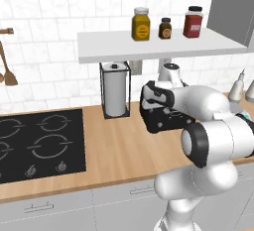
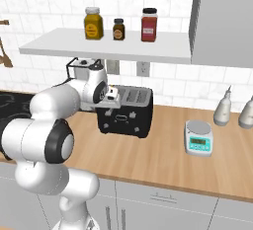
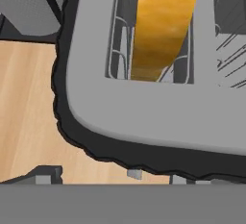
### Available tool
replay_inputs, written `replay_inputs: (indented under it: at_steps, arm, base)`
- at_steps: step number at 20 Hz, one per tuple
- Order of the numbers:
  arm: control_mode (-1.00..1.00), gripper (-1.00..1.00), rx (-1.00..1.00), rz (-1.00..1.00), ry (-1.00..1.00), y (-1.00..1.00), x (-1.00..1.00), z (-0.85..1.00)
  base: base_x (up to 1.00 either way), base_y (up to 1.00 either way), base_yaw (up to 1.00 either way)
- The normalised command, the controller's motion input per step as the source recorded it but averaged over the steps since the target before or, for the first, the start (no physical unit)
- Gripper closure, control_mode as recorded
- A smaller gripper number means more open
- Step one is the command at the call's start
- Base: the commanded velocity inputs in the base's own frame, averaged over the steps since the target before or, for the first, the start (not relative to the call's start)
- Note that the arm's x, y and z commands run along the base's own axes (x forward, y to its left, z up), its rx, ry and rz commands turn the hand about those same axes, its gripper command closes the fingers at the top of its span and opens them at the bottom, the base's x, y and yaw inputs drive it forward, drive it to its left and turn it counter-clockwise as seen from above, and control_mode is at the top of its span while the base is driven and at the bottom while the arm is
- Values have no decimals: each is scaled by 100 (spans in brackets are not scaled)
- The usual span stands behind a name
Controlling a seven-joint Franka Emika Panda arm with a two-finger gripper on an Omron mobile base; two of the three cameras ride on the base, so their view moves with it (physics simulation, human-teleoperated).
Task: Start the toaster. Once the lever pops up, take the bread to the plate on the dining counter.
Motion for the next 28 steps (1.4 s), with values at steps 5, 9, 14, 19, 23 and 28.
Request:
replay_inputs:
  at_steps: [5,9,14,19,23,28]
  arm:
    - [-100,-100,0,0,0,0,-13,-2]
    - [-100,-100,0,0,0,0,-24,-10]
    - [-100,-100,0,0,1,0,-29,-25]
    - [-100,-100,0,0,1,0,-24,-45]
    - [-100,-100,0,0,0,0,-26,-59]
    - [-100,-100,0,0,0,0,-23,-69]
  base:
    - [0,0,0]
    - [0,0,0]
    - [0,0,0]
    - [0,0,0]
    - [0,0,0]
    - [0,0,0]
